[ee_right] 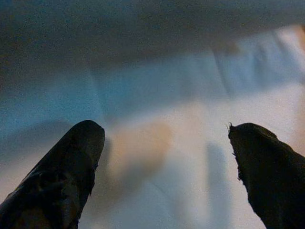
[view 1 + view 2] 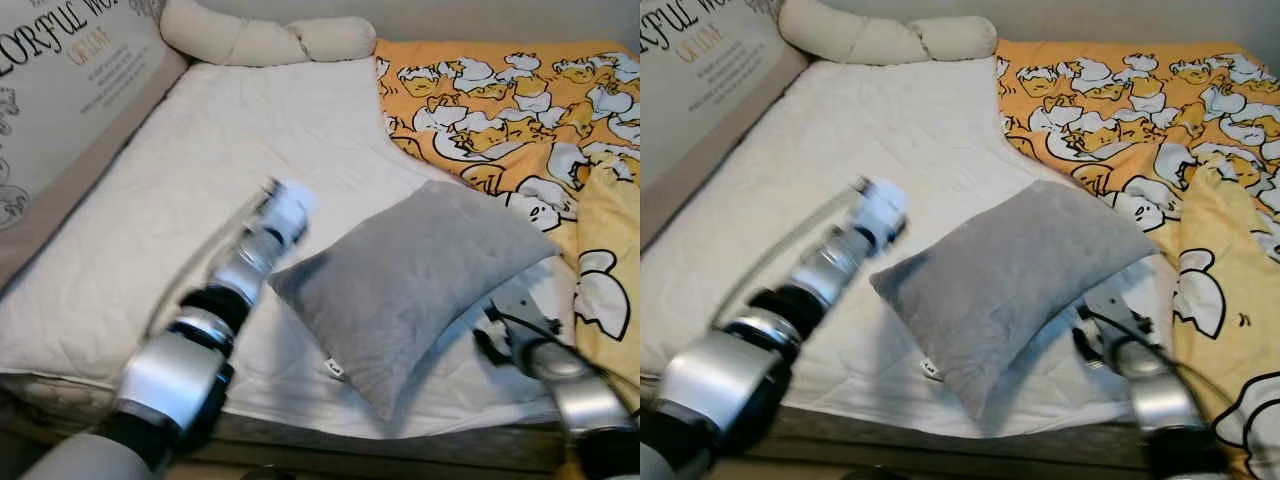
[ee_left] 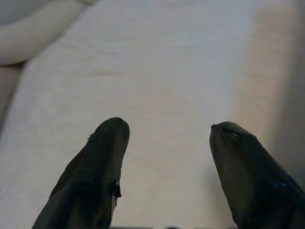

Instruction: Clean up the room

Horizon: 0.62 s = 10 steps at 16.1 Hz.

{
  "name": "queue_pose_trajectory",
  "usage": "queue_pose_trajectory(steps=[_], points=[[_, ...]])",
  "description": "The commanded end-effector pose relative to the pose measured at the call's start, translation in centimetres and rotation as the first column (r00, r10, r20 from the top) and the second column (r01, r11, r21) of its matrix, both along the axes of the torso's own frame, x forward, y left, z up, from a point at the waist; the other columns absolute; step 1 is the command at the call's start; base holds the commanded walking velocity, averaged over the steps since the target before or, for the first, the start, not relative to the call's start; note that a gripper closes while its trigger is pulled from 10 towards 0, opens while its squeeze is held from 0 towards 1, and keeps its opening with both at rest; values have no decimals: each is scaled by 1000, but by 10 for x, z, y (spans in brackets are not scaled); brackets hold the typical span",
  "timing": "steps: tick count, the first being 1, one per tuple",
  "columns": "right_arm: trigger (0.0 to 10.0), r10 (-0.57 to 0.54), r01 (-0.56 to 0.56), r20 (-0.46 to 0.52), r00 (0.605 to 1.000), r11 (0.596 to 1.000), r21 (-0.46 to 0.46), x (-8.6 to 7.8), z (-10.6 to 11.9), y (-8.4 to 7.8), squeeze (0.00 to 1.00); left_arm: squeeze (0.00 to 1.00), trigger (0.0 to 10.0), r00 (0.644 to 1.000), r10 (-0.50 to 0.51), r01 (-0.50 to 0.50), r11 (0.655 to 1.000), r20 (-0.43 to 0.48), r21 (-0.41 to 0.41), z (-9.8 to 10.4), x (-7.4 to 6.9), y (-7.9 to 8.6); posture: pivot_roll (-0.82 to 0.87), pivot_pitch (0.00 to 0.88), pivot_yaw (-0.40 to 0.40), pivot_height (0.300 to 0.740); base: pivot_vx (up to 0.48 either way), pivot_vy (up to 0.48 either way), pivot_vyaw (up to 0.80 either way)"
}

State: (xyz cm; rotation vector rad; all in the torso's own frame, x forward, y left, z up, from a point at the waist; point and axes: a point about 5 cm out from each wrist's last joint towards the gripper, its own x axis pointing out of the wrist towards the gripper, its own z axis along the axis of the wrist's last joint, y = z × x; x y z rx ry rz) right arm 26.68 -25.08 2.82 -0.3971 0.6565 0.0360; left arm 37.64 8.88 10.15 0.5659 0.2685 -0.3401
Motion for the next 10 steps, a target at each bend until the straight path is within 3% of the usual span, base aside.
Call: queue_pose_trajectory(steps=[1, 2, 3, 5, 8, 9, 10], points=[[10000, -24, 23, 67, 997, 999, 26, 6, 7, 5, 0, 0, 10000, 999, -28, 28, 999, -28, 19, -9, -5, -3, -104, 0, 126, 740, 0, 0, 0], [10000, -45, 40, 96, 994, 997, 59, 9, 7, 14, 0, 0, 10000, 996, -61, 63, 998, -66, 21, -21, -13, -10, -107, 0, 132, 740, 0, 0, 0], [10000, -65, 48, 126, 990, 990, 134, 13, 7, 34, 0, 0, 10000, 971, -170, 175, 984, -169, 13, -44, -31, -23, -103, 0, 132, 740, 0, 0, 0], [10000, -72, 40, 157, 985, 980, 196, 20, 10, 51, 0, 0, 10000, 926, -270, 252, 963, -265, -100, -58, -46, -30, -90, 0, 125, 740, 0, 0, 0], [10000, -36, -15, 196, 980, 968, 252, 37, 19, 72, 0, 0, 10000, 876, -380, 319, 918, -295, -236, -59, -51, -31, -65, 0, 110, 740, 0, 0, 0], [10000, 0, -59, 224, 975, 964, 258, 49, 28, 84, 0, 0, 10000, 850, -435, 337, 882, -296, -329, -54, -49, -29, -52, 0, 100, 740, 0, 0, 0], [10000, 24, -91, 239, 971, 959, 270, 57, 34, 91, 0, 0, 10000, 841, -463, 350, 860, -281, -371, -48, -47, -25, -49, 0, 97, 740, 0, 0, 0]])
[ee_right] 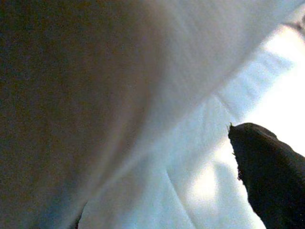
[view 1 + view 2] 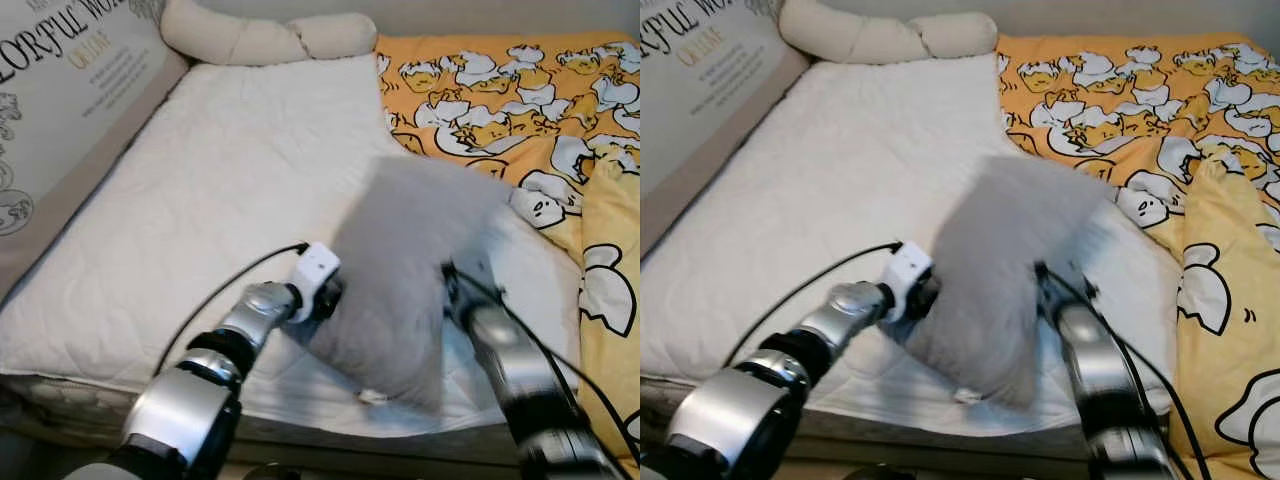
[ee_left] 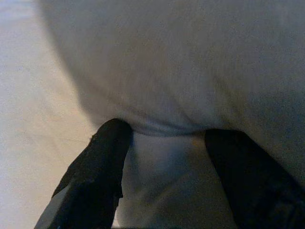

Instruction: Clean up the room

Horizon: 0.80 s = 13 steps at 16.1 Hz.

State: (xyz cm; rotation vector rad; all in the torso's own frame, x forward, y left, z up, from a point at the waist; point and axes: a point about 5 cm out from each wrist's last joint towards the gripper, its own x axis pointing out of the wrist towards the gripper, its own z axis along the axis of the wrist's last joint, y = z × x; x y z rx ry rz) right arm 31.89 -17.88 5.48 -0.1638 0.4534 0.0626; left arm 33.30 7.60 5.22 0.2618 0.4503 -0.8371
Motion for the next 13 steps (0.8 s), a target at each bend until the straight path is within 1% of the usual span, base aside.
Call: queue_pose_trajectory(steps=[1, 2, 4, 6, 7, 9, 10, 11, 12, 13], points=[[10000, 104, -106, 60, 993, 993, 42, 10, 12, 26, 0, 0, 10000, 998, -66, 65, 996, -9, -59, 5, -1, -8, -40, 0, 89, 740, 0, 0, 0], [10000, 162, -165, 62, 985, 985, 40, 13, 15, 33, 0, 0, 10000, 997, -78, 77, 994, -7, -75, 7, 0, -3, -35, 0, 83, 740, 0, 0, 0], [10000, 262, -265, 51, 964, 961, 78, 20, 20, 47, 0, 0, 10000, 996, -87, 85, 985, -3, -150, 12, 1, 8, -14, 0, 58, 740, 0, 0, 0], [10000, 283, -287, 45, 958, 952, 107, 24, 22, 52, 0, 0, 10000, 995, -97, 98, 970, 18, -223, 22, 4, 14, -10, 0, 52, 740, 0, 0, 0], [10000, 285, -288, 40, 958, 949, 129, 25, 22, 52, 0, 0, 10000, 991, -125, 131, 955, 40, -266, 29, 4, 15, -7, 0, 50, 740, 0, 0, 0], [10000, 280, -279, 11, 960, 951, 132, 25, 19, 45, 0, 0, 10000, 977, -199, 211, 926, 73, -312, 39, 0, 13, -4, 0, 46, 740, 0, 0, 0], [10000, 278, -275, -8, 961, 956, 104, 25, 16, 36, 0, 0, 10000, 967, -242, 257, 906, 85, -337, 45, -5, 10, -2, 0, 44, 740, 0, 0, 0], [10000, 260, -257, -17, 966, 961, 101, 24, 14, 30, 0, 0, 10000, 961, -262, 276, 894, 89, -354, 48, -8, 8, 4, 0, 38, 740, 0, 0, 0], [10000, 230, -227, -32, 973, 969, 96, 24, 11, 20, 0, 0, 10000, 953, -290, 302, 878, 90, -371, 51, -11, 4, 8, 0, 33, 740, 0, 0, 0], [10000, 201, -195, -67, 977, 978, 78, 21, 6, 8, 0, 0, 10000, 947, -313, 316, 872, 72, -374, 51, -15, 2, 5, 0, 30, 740, 0, 0, 0]])
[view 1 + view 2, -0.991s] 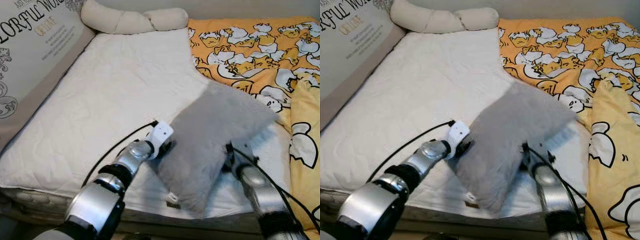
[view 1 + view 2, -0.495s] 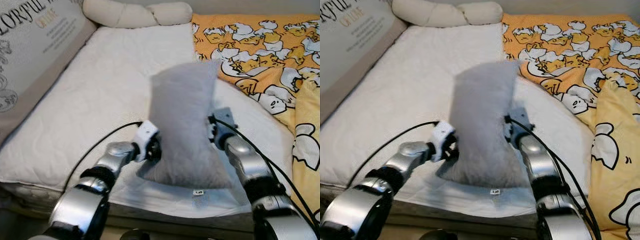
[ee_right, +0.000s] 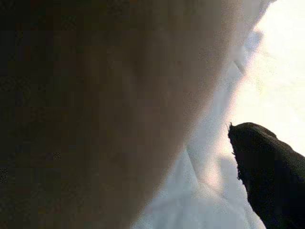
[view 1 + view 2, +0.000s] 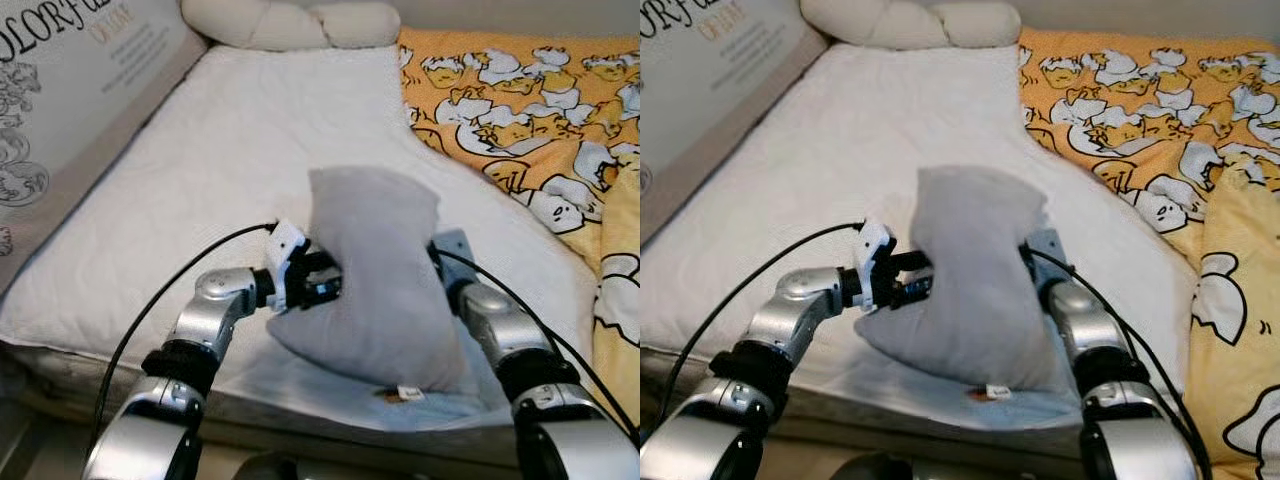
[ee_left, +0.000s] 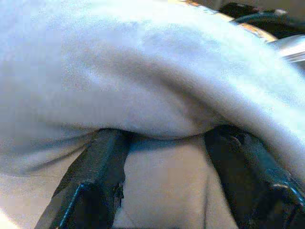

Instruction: Clean up the room

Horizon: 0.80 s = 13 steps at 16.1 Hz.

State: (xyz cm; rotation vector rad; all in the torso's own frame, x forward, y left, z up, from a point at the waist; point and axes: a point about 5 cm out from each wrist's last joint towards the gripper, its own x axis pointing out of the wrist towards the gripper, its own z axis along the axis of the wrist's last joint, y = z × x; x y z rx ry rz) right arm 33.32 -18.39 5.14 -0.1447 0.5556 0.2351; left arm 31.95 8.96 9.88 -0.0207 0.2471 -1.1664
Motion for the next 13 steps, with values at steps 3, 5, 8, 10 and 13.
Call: queue_pose_trajectory(steps=[3, 5, 8, 10, 13], points=[[10000, -4, 4, -3, 1000, 1000, -7, -2, -2, -10, 0, 0, 10000, 996, -52, 54, 998, -70, 16, -4, -11, -9, 2, 0, 32, 740, 0, 0, 0], [10000, -58, 58, 16, 998, 998, -16, -11, -6, -33, 1000, 1000, 10000, 994, 111, -109, 990, -19, 89, -9, -1, 16, -15, 0, 60, 740, 0, 0, 0], [10000, -108, 108, 37, 993, 994, 3, -16, -5, -49, 1000, 1000, 10000, 962, 272, -266, 953, -21, 144, -10, 10, 53, -22, 0, 85, 740, 0, 0, 0], [10000, -149, 146, 64, 987, 988, 52, -19, -1, -62, 1000, 1000, 10000, 923, 383, -383, 909, 32, 164, -5, 17, 72, -20, 0, 88, 740, 0, 0, 0], [10000, -188, 179, 75, 979, 977, 114, -21, 6, -74, 1000, 1000, 10000, 870, 490, -493, 862, 50, 118, 2, 28, 90, -13, 0, 85, 740, 0, 0, 0]])
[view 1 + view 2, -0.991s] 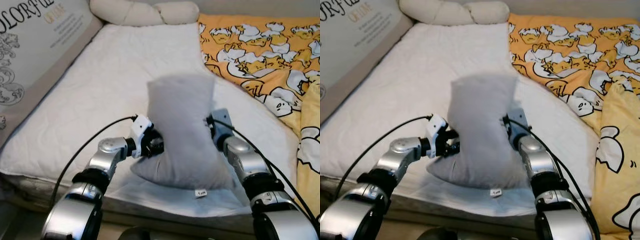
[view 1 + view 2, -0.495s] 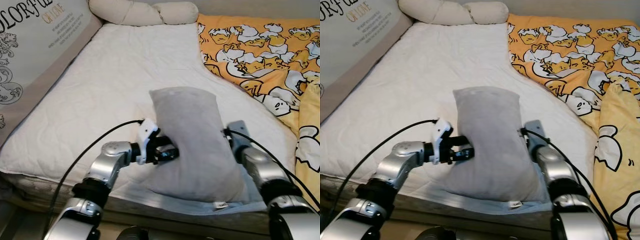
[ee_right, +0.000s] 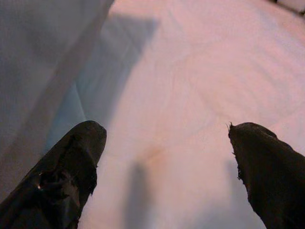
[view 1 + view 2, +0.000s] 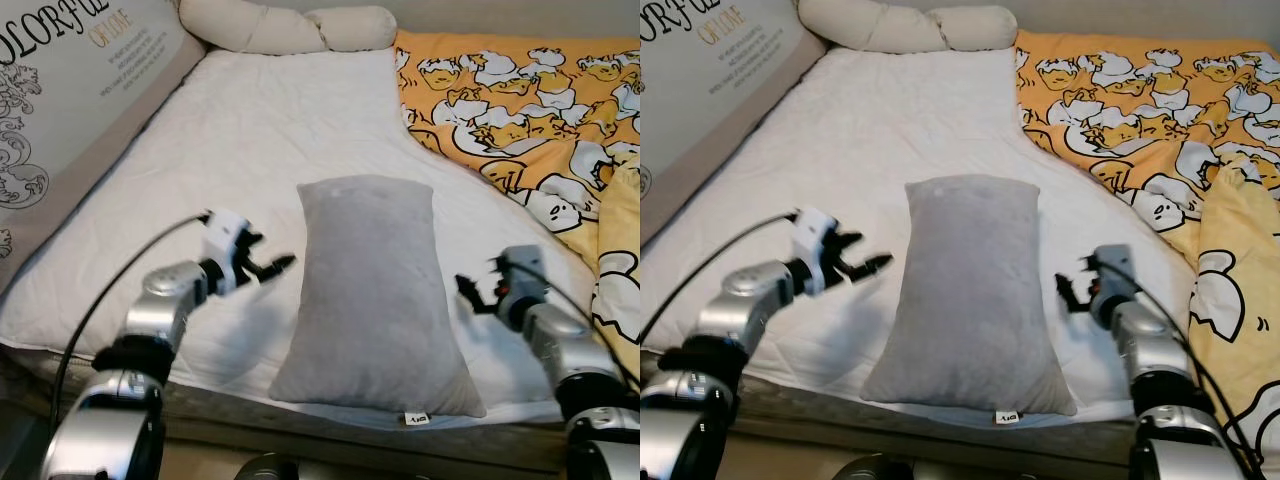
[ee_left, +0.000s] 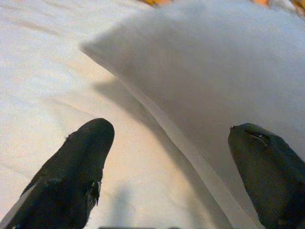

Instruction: Clean up the room

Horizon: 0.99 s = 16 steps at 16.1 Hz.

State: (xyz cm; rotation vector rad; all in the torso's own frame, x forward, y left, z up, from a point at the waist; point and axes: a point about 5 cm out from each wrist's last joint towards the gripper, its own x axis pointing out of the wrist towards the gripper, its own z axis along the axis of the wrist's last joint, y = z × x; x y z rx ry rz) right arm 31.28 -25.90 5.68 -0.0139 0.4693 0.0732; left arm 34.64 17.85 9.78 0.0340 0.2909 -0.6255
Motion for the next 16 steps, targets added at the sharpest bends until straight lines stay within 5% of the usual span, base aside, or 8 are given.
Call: queue_pose_trajectory(steps=[1, 4, 7, 9, 11, 13, 15, 16], points=[[10000, 15, -16, 26, 1000, 1000, 26, 0, 3, 1, 1000, 1000, 10000, 995, 99, -98, 995, 23, -22, 4, 6, 9, -11, 0, 84, 740, 0, 0, 0], [10000, 22, -34, 121, 992, 994, 100, 4, 11, 7, 1000, 1000, 10000, 966, 238, -248, 963, -105, -100, -12, 4, 15, -13, 0, 88, 740, 0, 0, 0], [10000, 41, -76, 110, 993, 938, 339, 6, 6, 31, 1000, 1000, 10000, 968, 118, -161, 969, -222, -187, -34, -9, -1, -21, 0, 92, 740, 0, 0, 0], [10000, 68, -69, 20, 997, 854, 515, 3, -7, 50, 1000, 1000, 10000, 958, 37, -123, 949, -284, -291, -45, -16, -18, -25, 0, 91, 740, 0, 0, 0], [10000, 122, -88, -24, 992, 825, 558, 0, -16, 63, 1000, 1000, 10000, 948, -32, -75, 944, -316, -320, -52, -21, -32, -28, 0, 94, 740, 0, 0, 0], [10000, 187, -114, -65, 980, 799, 590, -5, -23, 80, 0, 1000, 10000, 925, -136, 12, 943, -354, -333, -61, -30, -55, -34, 0, 95, 740, 0, 0, 0], [10000, 183, -103, -73, 980, 792, 602, -5, -24, 83, 0, 553, 10000, 906, -187, 71, 951, -381, -300, -68, -36, -70, -40, 0, 99, 740, 0, 0, 0], [10000, 181, -105, -74, 981, 806, 582, -6, -23, 81, 0, 165, 10000, 905, -184, 66, 951, -384, -301, -68, -36, -71, -41, 0, 100, 740, 0, 0, 0]])
